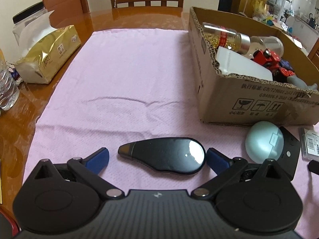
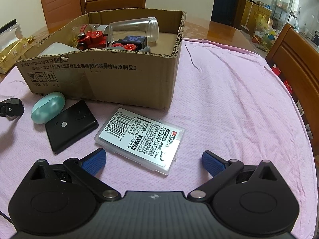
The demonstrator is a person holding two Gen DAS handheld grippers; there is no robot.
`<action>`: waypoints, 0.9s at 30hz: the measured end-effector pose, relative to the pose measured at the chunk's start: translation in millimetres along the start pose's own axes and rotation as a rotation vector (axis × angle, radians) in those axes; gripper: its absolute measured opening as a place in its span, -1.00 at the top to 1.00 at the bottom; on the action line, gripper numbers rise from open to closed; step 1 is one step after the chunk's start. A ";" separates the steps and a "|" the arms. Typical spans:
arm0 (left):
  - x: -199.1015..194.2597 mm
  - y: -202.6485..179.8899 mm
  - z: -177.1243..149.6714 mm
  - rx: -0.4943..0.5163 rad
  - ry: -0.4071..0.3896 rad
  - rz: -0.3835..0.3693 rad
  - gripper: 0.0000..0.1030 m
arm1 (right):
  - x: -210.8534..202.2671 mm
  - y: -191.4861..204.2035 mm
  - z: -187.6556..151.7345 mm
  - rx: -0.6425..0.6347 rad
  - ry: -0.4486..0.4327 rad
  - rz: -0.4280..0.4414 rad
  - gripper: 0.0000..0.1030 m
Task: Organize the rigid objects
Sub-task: 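Grasp the black oval mirror with the left tool while the right tool grasps the clear battery case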
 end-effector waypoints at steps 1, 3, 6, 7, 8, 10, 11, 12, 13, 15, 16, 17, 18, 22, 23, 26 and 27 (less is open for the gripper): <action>0.2 -0.9 0.1 0.000 -0.002 0.001 -0.99 | 0.0 -0.2 -0.1 0.001 0.001 0.000 -1.00; 0.7 -3.1 0.7 0.001 -0.006 -0.001 -0.99 | 0.3 0.3 0.5 0.005 0.007 -0.004 -1.00; 1.6 -5.8 2.1 0.006 -0.007 -0.004 -0.99 | 1.0 1.4 2.9 0.011 0.026 -0.010 -1.00; 1.6 -6.1 2.3 0.005 -0.007 -0.004 -0.99 | 1.6 1.8 4.3 0.015 0.036 -0.013 -1.00; 1.7 -6.2 2.5 0.004 -0.006 -0.003 -0.99 | 2.3 2.8 5.8 0.018 0.049 -0.015 -1.00; 1.8 -6.5 2.9 0.003 -0.004 -0.003 -0.99 | 4.2 6.4 8.8 0.017 0.067 -0.015 -1.00; 1.7 -6.6 3.1 0.003 -0.004 -0.003 -0.99 | 4.9 8.7 9.8 0.015 0.071 -0.012 -1.00; 1.6 -6.6 3.1 0.004 -0.004 -0.003 -0.99 | 5.8 10.7 10.2 0.016 0.070 -0.012 -1.00; 1.8 -6.8 3.4 0.004 -0.003 -0.004 -0.99 | 6.8 13.1 11.1 0.020 0.068 -0.015 -1.00; 1.8 -7.3 3.8 0.005 -0.001 -0.005 -0.99 | 8.3 16.8 12.9 0.034 0.070 -0.022 -1.00; 1.9 -7.6 3.9 0.005 0.000 -0.005 -0.99 | 9.1 18.8 13.9 0.041 0.070 -0.026 -1.00; 1.9 -7.9 4.1 0.006 0.000 -0.005 -0.99 | 10.1 20.8 14.7 0.047 0.067 -0.030 -1.00; 1.9 -8.0 4.2 0.007 0.000 -0.006 -0.99 | 11.1 22.7 15.6 0.051 0.064 -0.034 -1.00; 2.1 -7.7 4.3 0.008 0.001 -0.007 -0.99 | 15.0 23.0 20.4 0.079 0.052 -0.056 -1.00; 2.1 -7.6 4.1 0.008 0.001 -0.008 -0.99 | 15.4 20.1 21.2 0.091 0.053 -0.067 -1.00; 1.9 -7.8 4.1 0.004 0.005 -0.005 -0.99 | 13.9 8.9 20.2 0.116 0.061 -0.086 -1.00; 1.9 -8.0 4.0 0.003 0.007 -0.003 -0.99 | 12.5 3.3 18.6 0.126 0.065 -0.094 -1.00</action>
Point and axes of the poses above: each gripper's, at about its wrist camera, not at the fingertips, and x roughly the way its jaws point, y to its left, z to its top, the point moved 3 cm from there along x, roughly the way its jaws point, and after that the axes turned 6 degrees about x, right-handed, at the moved point
